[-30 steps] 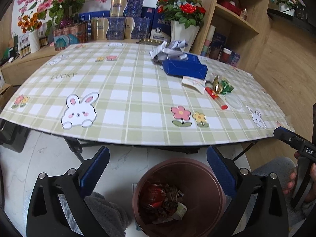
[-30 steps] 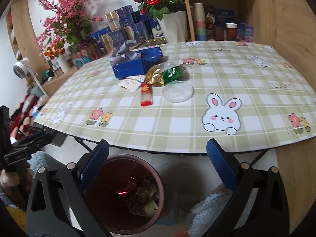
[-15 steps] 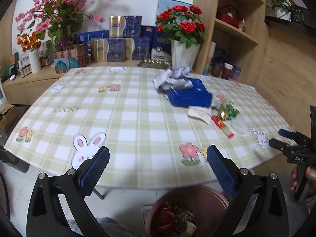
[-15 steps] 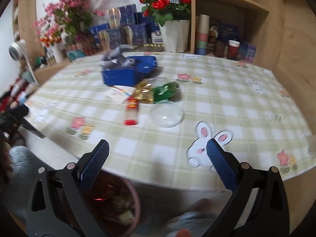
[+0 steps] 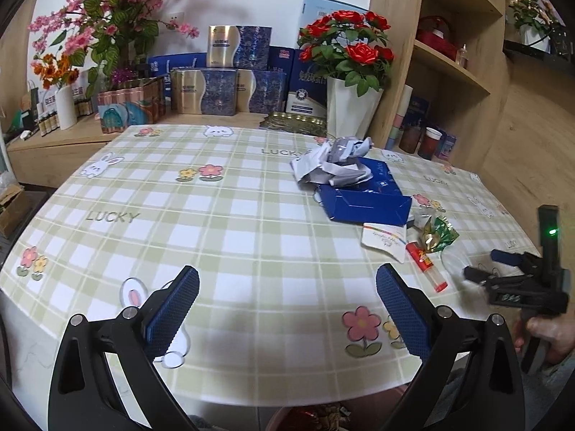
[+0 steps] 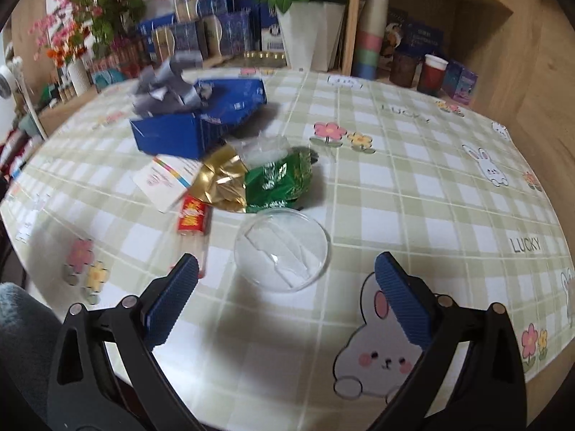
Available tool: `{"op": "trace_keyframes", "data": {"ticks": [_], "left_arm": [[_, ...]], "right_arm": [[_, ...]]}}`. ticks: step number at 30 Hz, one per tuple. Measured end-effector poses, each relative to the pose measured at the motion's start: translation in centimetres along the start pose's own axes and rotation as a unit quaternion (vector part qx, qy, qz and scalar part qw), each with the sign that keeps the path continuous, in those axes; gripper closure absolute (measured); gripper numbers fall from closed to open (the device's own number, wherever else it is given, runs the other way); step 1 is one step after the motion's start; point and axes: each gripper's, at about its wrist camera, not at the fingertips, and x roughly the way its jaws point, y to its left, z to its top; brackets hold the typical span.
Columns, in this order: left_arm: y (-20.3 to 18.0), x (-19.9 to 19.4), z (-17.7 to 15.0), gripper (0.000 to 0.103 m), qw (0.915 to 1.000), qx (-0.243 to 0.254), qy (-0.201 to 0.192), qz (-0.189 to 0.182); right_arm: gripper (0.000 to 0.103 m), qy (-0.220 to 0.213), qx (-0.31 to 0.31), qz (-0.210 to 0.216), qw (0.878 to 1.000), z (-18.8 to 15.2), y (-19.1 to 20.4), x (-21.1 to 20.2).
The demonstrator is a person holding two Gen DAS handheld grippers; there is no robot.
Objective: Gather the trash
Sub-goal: 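Move the right tool toward the clear plastic lid on the table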
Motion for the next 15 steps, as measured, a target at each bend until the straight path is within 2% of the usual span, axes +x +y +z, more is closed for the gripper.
{"op": "trace_keyframes", "data": {"ticks": [2,5,11,15], "left_arm": [[-0.4,0.4,0.2,0.007,1.0000,0.005,0.001,-0.005],[-1.1,1.1,0.4,0.007,0.9998,0.011,0.005,-0.015],[-2.6,2.3,0.7,0.007,0.9987,0.030,0.018,-0.038],[-3.3,2.6,0.5,0.007,0.9980,0.035,0.023,-0.047]], "right_arm": [[0.018,0.011,-0.003,0.000,1.000,0.1,0.2,0.9],[0.018,0.014,-0.004,-0.004,1.000,0.1,0.2,1.7],[0.027,0.014,0.003,-0.006,1.000,0.1,-0.1,2.5],[0.028,0.006,-0.001,-0.008,1.000,0.0,0.1,2.6]]}}
